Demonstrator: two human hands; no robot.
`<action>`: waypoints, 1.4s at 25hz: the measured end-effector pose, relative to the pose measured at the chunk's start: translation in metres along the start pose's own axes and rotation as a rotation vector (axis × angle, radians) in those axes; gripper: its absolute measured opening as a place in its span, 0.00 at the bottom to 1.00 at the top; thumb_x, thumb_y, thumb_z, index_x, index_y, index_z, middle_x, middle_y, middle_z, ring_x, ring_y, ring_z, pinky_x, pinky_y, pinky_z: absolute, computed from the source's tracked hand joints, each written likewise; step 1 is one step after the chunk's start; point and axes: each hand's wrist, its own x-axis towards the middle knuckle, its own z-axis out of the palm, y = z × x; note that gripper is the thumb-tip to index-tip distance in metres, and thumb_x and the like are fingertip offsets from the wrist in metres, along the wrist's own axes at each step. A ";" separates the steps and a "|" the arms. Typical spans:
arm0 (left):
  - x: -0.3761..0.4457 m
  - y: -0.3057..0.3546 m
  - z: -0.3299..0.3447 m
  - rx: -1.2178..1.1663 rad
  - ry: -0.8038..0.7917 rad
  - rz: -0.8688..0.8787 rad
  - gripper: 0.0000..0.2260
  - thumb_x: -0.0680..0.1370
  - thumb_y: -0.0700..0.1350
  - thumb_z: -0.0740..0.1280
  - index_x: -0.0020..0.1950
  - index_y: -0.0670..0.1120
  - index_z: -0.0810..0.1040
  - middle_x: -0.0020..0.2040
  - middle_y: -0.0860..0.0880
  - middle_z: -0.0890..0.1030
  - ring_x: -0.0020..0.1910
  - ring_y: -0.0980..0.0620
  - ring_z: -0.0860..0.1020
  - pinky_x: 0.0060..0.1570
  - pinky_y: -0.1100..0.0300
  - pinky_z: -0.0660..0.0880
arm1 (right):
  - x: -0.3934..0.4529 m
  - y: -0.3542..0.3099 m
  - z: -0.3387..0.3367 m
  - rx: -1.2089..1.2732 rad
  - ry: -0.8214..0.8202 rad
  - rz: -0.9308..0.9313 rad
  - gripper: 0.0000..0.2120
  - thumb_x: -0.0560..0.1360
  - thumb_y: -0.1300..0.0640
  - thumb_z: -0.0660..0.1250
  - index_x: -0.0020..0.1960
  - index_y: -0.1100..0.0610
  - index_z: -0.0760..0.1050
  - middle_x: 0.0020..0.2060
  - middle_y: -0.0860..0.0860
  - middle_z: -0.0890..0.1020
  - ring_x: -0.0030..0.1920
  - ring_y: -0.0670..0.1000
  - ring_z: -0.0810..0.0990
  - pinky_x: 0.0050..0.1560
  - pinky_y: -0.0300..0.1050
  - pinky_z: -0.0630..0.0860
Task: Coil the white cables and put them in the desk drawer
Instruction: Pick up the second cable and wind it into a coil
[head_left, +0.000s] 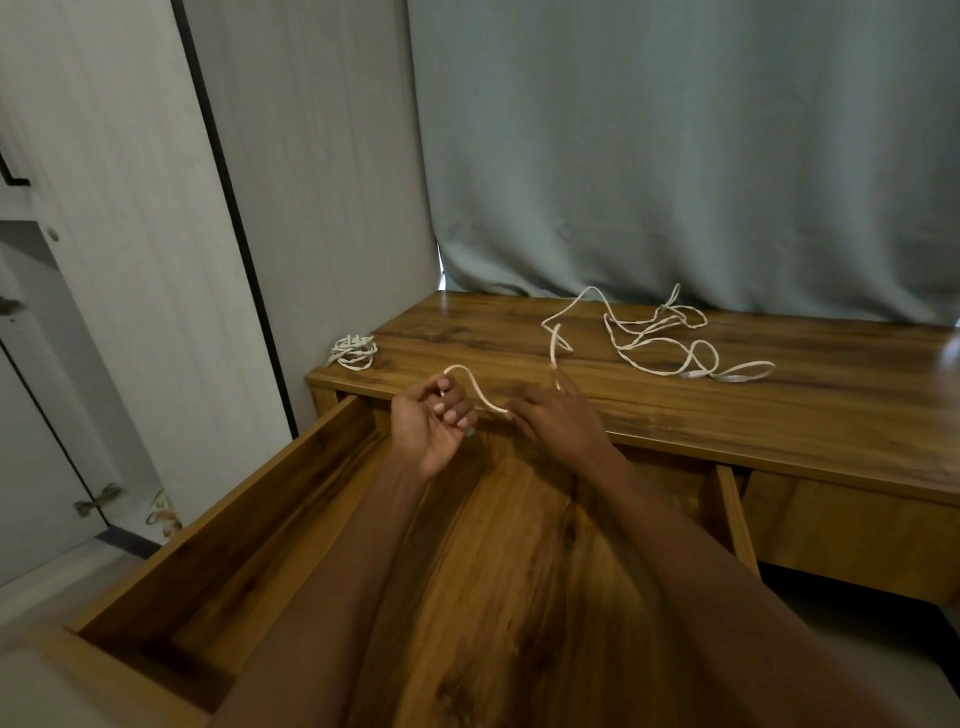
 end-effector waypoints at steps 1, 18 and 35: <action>-0.002 0.003 0.003 -0.054 -0.033 0.041 0.12 0.79 0.43 0.55 0.35 0.47 0.67 0.25 0.52 0.62 0.25 0.54 0.60 0.30 0.60 0.60 | 0.001 -0.002 -0.001 0.057 0.013 0.007 0.16 0.82 0.46 0.56 0.56 0.47 0.82 0.52 0.48 0.85 0.54 0.52 0.83 0.72 0.58 0.64; 0.014 0.018 -0.025 0.995 0.453 0.315 0.14 0.83 0.43 0.55 0.46 0.42 0.79 0.33 0.49 0.76 0.33 0.54 0.73 0.33 0.61 0.68 | -0.002 -0.028 0.007 0.239 0.161 -0.255 0.12 0.84 0.50 0.59 0.49 0.55 0.77 0.44 0.51 0.79 0.43 0.52 0.76 0.45 0.47 0.70; -0.006 0.016 0.012 -0.054 -0.324 -0.029 0.17 0.83 0.46 0.54 0.34 0.48 0.65 0.26 0.52 0.62 0.28 0.54 0.60 0.32 0.60 0.58 | -0.005 0.000 -0.002 0.420 0.063 0.124 0.18 0.84 0.44 0.54 0.65 0.49 0.77 0.57 0.49 0.84 0.53 0.51 0.81 0.48 0.49 0.78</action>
